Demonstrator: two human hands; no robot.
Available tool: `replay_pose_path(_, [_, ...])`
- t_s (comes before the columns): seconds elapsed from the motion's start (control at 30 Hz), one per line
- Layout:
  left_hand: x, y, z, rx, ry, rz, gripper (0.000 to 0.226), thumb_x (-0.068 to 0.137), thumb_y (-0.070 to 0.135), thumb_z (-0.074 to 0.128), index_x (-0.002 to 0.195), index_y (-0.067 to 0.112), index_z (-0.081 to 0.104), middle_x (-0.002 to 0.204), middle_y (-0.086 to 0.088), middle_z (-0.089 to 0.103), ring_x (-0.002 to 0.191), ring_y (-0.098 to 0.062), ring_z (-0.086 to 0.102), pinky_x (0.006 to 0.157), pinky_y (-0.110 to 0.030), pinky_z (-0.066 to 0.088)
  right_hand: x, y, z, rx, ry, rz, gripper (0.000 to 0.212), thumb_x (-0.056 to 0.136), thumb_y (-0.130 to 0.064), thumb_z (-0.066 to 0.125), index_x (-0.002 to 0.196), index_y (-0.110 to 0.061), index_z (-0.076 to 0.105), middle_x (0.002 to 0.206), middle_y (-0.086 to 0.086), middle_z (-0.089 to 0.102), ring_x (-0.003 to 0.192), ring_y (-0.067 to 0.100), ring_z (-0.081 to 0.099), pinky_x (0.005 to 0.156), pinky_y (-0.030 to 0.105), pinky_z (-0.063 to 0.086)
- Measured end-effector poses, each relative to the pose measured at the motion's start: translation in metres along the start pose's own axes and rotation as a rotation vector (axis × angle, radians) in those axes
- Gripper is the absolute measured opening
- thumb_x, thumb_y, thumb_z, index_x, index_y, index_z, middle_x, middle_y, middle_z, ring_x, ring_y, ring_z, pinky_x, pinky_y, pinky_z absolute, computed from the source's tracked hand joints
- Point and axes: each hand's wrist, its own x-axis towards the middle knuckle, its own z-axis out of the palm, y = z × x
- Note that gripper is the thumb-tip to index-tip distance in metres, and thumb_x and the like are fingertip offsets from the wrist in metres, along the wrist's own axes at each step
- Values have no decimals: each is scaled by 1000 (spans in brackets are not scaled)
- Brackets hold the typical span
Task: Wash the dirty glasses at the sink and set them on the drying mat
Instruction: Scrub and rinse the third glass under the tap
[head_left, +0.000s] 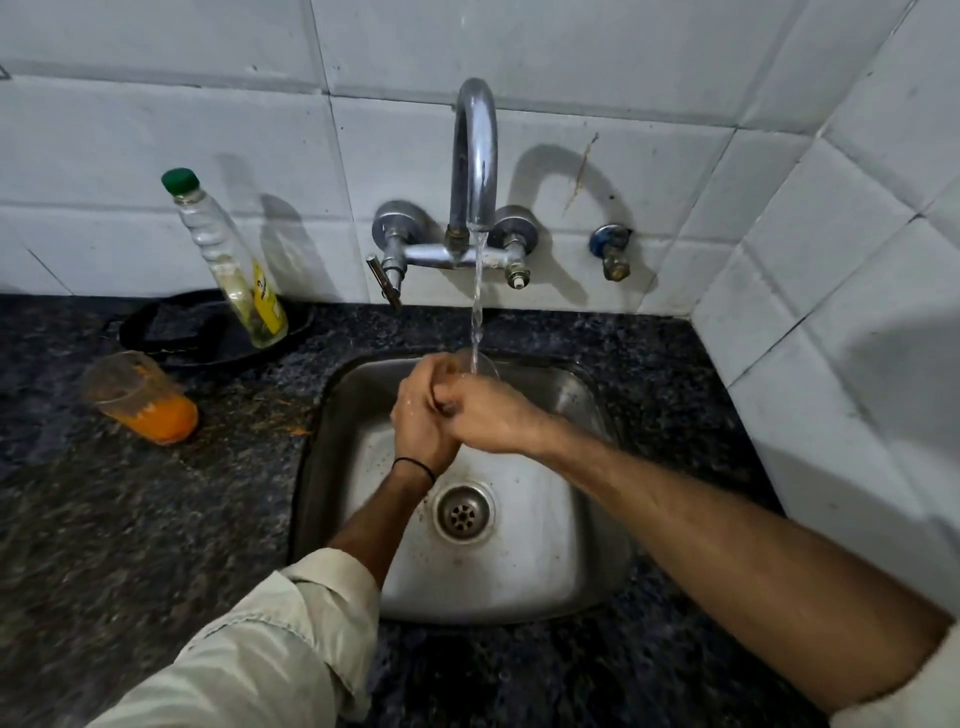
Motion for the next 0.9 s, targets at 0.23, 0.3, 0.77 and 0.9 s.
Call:
replay_pose_path(0.23, [0, 17, -16, -154, -203, 9, 55, 64, -14, 77, 111, 6, 58, 95, 3, 67, 82, 4, 63, 74, -12, 51, -12, 19, -39, -951, -46, -491, 46, 76, 2, 64, 114, -23, 67, 117, -1, 68, 124, 20, 55, 121, 58, 5])
replay_pose_path(0.3, [0, 20, -9, -155, -99, 6, 47, 71, -7, 77, 111, 9, 60, 97, 3, 69, 86, 1, 64, 78, -16, 51, -13, 10, -21, -716, 62, -264, 31, 82, -6, 60, 107, -24, 68, 104, -1, 69, 112, 19, 60, 120, 50, 10])
replay_pose_path(0.77, [5, 6, -10, -49, -456, 23, 66, 59, -2, 82, 119, 12, 58, 108, -5, 70, 94, -14, 68, 86, -31, 56, -23, 53, -50, -1015, -69, -726, 59, 66, 4, 75, 120, -20, 67, 132, -2, 64, 134, 20, 50, 114, 61, 22])
replay_pose_path(0.9, [2, 16, -1, -91, -410, 65, 70, 58, -7, 82, 121, 15, 62, 112, -6, 69, 95, -13, 66, 86, -25, 53, -18, 34, -37, -978, -147, -412, 19, 78, -7, 64, 91, -22, 63, 109, 0, 65, 119, 27, 53, 107, 44, 36])
